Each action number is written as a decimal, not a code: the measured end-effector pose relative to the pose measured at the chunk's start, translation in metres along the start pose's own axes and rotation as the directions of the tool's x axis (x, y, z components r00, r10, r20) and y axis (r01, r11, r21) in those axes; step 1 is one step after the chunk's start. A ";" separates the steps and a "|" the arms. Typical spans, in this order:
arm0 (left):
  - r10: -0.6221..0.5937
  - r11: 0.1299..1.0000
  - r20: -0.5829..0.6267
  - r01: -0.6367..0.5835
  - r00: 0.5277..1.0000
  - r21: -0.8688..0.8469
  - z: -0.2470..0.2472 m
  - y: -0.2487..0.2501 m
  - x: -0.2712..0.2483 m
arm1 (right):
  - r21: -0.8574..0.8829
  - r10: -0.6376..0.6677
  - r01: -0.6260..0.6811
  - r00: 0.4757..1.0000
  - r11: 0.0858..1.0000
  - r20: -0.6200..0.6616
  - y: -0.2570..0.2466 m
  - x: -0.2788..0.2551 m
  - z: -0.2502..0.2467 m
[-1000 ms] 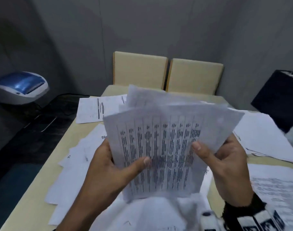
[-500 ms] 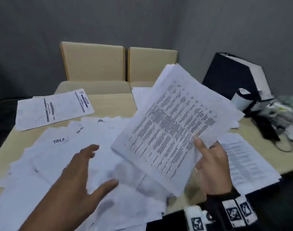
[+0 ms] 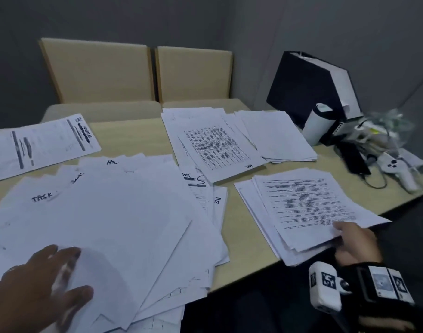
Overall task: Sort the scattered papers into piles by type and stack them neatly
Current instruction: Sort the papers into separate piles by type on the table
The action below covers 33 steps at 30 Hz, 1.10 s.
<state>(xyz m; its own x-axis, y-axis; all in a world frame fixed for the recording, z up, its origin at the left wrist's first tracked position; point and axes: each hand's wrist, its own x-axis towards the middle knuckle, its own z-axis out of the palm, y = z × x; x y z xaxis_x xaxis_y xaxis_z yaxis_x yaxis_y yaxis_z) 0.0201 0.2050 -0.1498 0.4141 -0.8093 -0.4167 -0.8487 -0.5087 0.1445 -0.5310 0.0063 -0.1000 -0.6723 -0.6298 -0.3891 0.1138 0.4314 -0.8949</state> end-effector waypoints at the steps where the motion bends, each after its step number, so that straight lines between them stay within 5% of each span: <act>1: -0.014 1.000 0.019 0.014 1.000 -0.022 0.012 -0.018 0.014 | 0.002 0.010 -0.010 0.999 1.000 -0.035 0.000 -0.002 0.002; 3: -0.001 1.000 -0.020 0.001 1.000 -0.016 0.035 -0.055 0.042 | -0.125 -0.077 0.054 0.979 0.991 -0.190 -0.005 -0.016 0.004; 5: -0.008 0.999 -0.074 0.005 0.997 -0.047 0.026 -0.059 0.039 | -0.143 -0.351 0.326 0.912 0.934 -0.211 -0.012 -0.040 0.010; 8: -0.144 0.986 -0.006 0.143 0.990 -0.081 -0.030 0.002 -0.011 | -0.083 -0.664 0.677 0.735 0.731 0.141 -0.021 -0.098 0.038; 11: -0.158 0.983 0.060 0.163 0.986 -0.083 -0.050 0.029 -0.035 | 0.055 -0.565 0.714 0.502 0.698 0.655 -0.015 -0.165 0.086; 14: -0.132 0.985 0.058 0.137 0.990 -0.106 -0.044 0.038 -0.041 | 0.023 -0.385 0.788 0.275 0.615 0.881 0.009 -0.216 0.138; 16: -0.108 0.983 0.047 0.113 0.993 -0.143 -0.043 0.043 -0.049 | -0.101 -0.192 0.888 0.206 0.448 0.960 0.025 -0.232 0.167; 18: -0.090 0.981 0.041 0.095 0.995 -0.171 -0.045 0.044 -0.055 | -0.202 -0.039 0.933 0.223 0.299 0.974 0.032 -0.241 0.189; 21: -0.063 0.981 0.052 0.071 0.997 -0.181 -0.045 0.038 -0.059 | -0.266 -0.057 0.947 0.280 0.180 0.958 0.037 -0.247 0.207; 30: -0.106 0.977 0.070 0.117 0.992 -0.179 -0.044 0.028 -0.058 | -0.199 -0.056 0.905 0.236 0.377 0.970 0.032 -0.219 0.197; 33: -0.140 0.969 0.040 0.146 0.989 -0.199 -0.046 0.017 -0.057 | -0.271 -0.153 0.887 0.347 0.374 0.925 0.028 -0.197 0.177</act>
<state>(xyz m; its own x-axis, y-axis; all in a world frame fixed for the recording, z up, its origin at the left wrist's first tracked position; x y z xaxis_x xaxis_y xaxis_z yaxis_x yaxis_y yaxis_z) -0.0030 0.2293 -0.0822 0.5156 -0.7174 -0.4685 -0.6968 -0.6693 0.2580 -0.2662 0.0282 -0.0869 0.4258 -0.8823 -0.2003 -0.7523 -0.2223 -0.6202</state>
